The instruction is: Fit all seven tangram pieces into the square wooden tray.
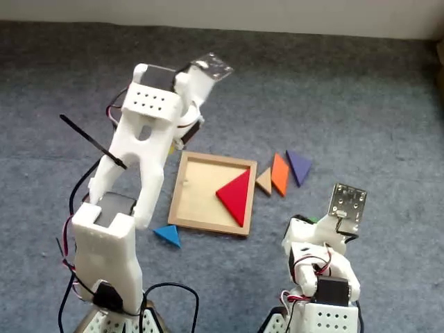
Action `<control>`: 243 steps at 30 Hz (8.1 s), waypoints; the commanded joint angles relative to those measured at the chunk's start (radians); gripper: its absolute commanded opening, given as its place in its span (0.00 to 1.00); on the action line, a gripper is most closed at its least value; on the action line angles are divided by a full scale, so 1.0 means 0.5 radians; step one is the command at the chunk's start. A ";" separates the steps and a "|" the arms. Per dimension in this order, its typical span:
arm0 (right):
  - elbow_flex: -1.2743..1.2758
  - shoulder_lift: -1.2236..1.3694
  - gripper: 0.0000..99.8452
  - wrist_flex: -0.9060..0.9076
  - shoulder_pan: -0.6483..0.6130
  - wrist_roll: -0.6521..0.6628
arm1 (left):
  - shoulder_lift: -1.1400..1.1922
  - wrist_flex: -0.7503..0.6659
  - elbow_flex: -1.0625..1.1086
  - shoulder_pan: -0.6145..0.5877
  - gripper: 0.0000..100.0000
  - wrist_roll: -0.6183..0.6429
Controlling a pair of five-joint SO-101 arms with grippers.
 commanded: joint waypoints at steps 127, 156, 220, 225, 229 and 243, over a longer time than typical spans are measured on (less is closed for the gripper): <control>0.232 -0.011 0.02 0.002 0.026 0.028 | -0.947 -2.504 2.429 0.146 0.18 -0.531; 0.232 -0.011 0.02 -0.002 0.026 0.028 | -1.585 -1.022 2.662 -0.250 0.29 -0.334; 0.232 -0.011 0.02 0.002 0.029 0.028 | -0.898 -0.872 2.315 0.419 0.11 0.184; 0.232 -0.011 0.02 0.002 0.029 0.028 | -1.217 -0.752 2.309 0.425 0.11 0.181; 0.232 -0.011 0.02 0.002 0.029 0.028 | -1.447 -0.740 2.309 0.425 0.11 0.184; 0.232 -0.011 0.02 0.002 0.029 0.028 | -1.257 -1.185 2.303 0.419 0.12 0.009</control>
